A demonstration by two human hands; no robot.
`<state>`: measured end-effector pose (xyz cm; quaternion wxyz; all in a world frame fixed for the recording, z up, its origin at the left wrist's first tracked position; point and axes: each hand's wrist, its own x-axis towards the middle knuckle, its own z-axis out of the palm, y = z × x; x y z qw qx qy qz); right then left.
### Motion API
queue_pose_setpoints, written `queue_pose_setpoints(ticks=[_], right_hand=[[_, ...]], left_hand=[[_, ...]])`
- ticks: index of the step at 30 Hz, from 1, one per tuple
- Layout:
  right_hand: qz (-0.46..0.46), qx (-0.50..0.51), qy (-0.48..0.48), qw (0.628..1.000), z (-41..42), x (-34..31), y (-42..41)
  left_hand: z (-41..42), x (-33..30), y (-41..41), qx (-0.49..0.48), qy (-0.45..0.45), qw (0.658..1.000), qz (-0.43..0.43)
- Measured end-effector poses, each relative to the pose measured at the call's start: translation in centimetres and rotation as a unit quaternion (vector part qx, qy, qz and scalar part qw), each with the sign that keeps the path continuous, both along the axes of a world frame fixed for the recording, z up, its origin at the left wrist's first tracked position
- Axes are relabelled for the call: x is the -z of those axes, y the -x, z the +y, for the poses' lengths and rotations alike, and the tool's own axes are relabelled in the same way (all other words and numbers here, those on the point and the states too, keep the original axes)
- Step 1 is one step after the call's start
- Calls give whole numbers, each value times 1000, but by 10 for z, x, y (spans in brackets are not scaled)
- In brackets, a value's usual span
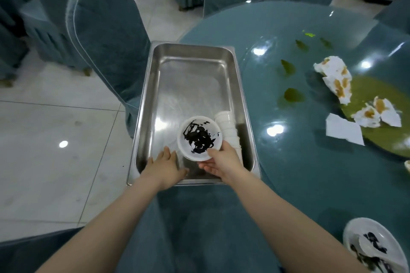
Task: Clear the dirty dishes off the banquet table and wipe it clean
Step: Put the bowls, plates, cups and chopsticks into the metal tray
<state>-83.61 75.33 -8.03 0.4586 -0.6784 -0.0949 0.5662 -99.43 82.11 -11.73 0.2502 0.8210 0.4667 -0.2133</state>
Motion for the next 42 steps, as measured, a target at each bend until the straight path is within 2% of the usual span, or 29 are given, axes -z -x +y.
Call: queue_pose_setpoints(ticks=[5, 9, 13, 17, 22, 26, 30, 34, 40, 42], right_hand=[[13, 50, -36, 998, 3, 5, 4], [-21, 68, -57, 996, -4, -2, 6], [-77, 88, -41, 992, -22, -11, 1], [-86, 109, 2, 990, -48, -21, -5], [-82, 146, -29, 985, -88, -35, -11], [-84, 189, -52, 977, -127, -39, -21], [-103, 252, -34, 962, -188, -29, -40], [-121, 316, -4, 941, -262, -11, -64], [-188, 397, 84, 894, -350, 15, -90], [-181, 418, 107, 884, -369, 22, -99]], left_hand=[[-1, -3, 1, 3, 14, 1000, 2], [-2, -15, 1, -10, 26, 1000, -14], [-12, -30, 4, -33, 26, 995, -92], [-33, -50, 4, -59, 5, 987, -149], [-70, -83, -10, -14, -43, 970, -238], [-100, -92, -24, 5, -17, 961, -276], [-132, -95, -39, 3, 4, 952, -306], [-157, -94, -56, 47, -3, 944, -325], [-183, -80, -75, 50, 0, 959, -279], [-188, -77, -80, 43, 0, 962, -271]])
